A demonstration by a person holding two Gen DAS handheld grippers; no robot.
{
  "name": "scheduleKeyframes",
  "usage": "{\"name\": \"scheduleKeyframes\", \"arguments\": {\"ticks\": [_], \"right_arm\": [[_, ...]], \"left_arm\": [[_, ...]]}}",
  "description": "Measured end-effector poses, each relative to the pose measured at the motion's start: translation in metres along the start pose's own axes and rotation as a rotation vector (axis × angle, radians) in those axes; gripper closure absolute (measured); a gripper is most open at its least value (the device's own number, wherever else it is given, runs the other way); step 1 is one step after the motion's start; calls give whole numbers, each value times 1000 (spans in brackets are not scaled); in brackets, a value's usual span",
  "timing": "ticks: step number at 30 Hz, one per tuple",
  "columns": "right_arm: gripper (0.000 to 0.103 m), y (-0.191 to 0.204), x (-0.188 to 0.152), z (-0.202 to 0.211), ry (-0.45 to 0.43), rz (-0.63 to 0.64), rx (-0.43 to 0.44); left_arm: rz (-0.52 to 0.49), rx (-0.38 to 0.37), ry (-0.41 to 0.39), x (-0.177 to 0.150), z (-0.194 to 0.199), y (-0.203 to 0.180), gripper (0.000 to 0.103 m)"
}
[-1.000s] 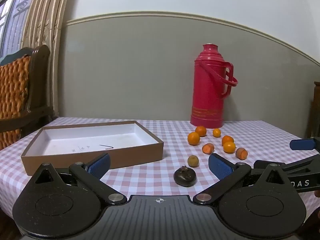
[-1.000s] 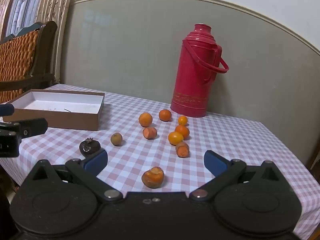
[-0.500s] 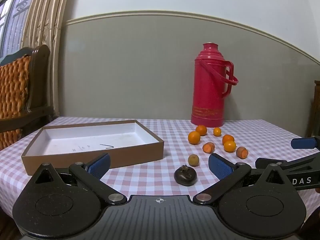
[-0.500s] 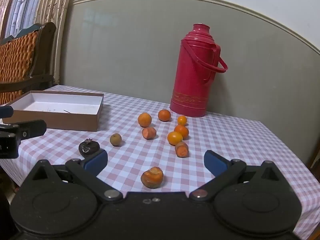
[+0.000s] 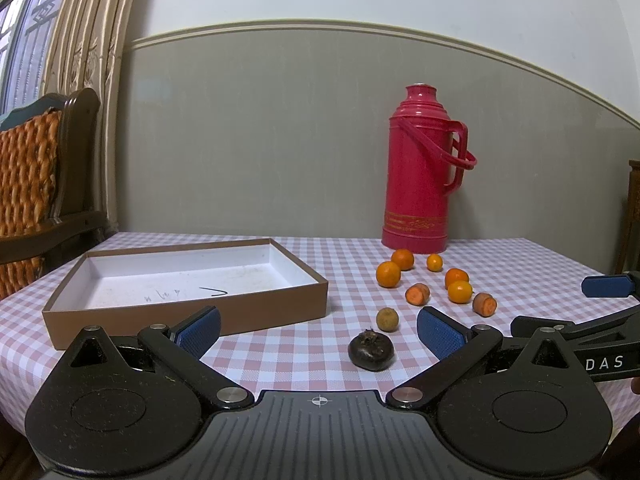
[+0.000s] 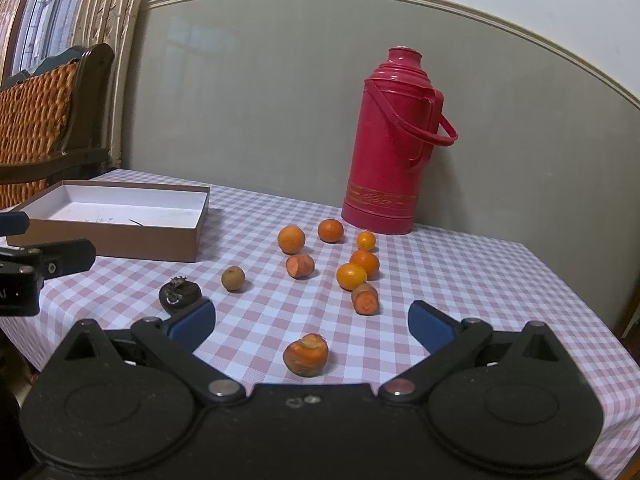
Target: Organize fruits
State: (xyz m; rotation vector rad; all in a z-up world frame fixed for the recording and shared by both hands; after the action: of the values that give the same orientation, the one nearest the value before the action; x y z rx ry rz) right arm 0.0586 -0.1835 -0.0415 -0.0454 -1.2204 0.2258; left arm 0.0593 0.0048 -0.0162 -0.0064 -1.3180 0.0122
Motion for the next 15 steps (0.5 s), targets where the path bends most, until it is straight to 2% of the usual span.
{"name": "scheduleKeyframes", "arguments": {"ticks": [15], "right_arm": [[6, -1, 0, -1, 1, -2, 1]], "left_arm": [[2, -1, 4, -1, -1, 0, 0]]}}
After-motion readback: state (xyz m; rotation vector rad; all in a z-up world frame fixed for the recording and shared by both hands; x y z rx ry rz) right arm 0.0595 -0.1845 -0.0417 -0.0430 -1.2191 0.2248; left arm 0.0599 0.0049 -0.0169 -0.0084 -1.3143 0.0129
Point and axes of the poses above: each gripper's, at about its wrist camera, not at the fingertips, and z roughly against the way its jaws point, y to its left, x to its top, the point moved 6 cm from there along -z, roughly the way its jaws point
